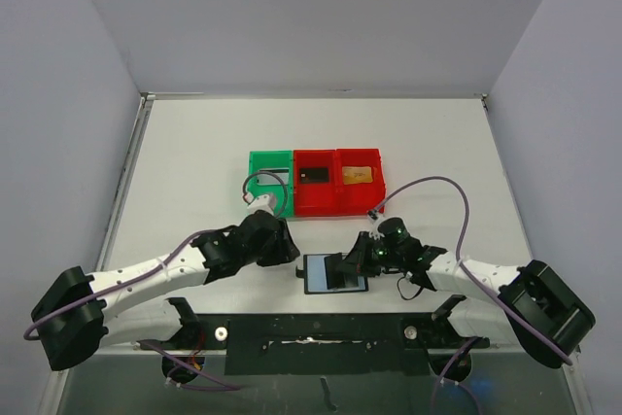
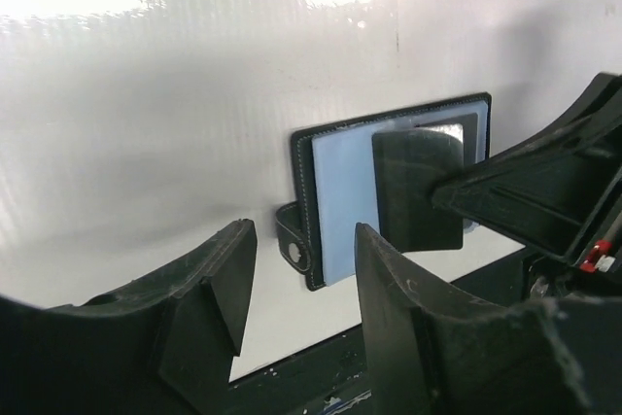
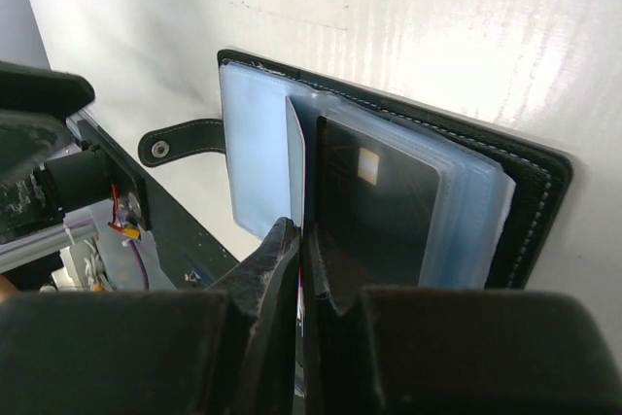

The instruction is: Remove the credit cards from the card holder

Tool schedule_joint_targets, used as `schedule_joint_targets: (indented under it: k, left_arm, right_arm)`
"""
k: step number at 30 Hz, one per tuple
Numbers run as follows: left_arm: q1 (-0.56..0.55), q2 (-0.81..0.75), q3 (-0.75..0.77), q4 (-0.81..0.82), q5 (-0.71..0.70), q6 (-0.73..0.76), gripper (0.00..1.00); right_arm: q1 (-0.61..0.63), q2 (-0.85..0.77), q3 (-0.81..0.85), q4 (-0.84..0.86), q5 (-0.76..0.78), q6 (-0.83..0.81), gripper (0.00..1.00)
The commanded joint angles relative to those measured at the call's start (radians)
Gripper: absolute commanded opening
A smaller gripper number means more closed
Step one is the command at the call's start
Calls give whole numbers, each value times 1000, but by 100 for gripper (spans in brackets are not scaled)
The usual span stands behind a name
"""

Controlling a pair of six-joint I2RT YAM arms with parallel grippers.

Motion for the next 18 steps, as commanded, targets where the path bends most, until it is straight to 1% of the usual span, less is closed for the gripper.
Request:
schedule_joint_targets:
  k: [1, 4, 8, 10, 15, 18]
  left_arm:
    - [69, -70, 3, -39, 22, 34, 45]
    - [134, -114, 14, -99, 31, 65, 50]
    - [252, -177, 55, -188, 47, 142, 64]
    - [311, -194, 90, -216, 60, 187, 68]
    - [470, -202, 155, -275, 105, 288, 70]
    - [571, -212, 177, -272, 128, 347, 70]
  right_arm:
    - [32, 6, 16, 82, 19, 8, 0]
    - [54, -46, 13, 85, 74, 17, 0]
    - [63, -138, 19, 57, 131, -17, 0]
    - [62, -182, 25, 41, 158, -40, 0]
    - [65, -288, 38, 40, 214, -86, 0]
    - [67, -334, 44, 54, 240, -120, 0]
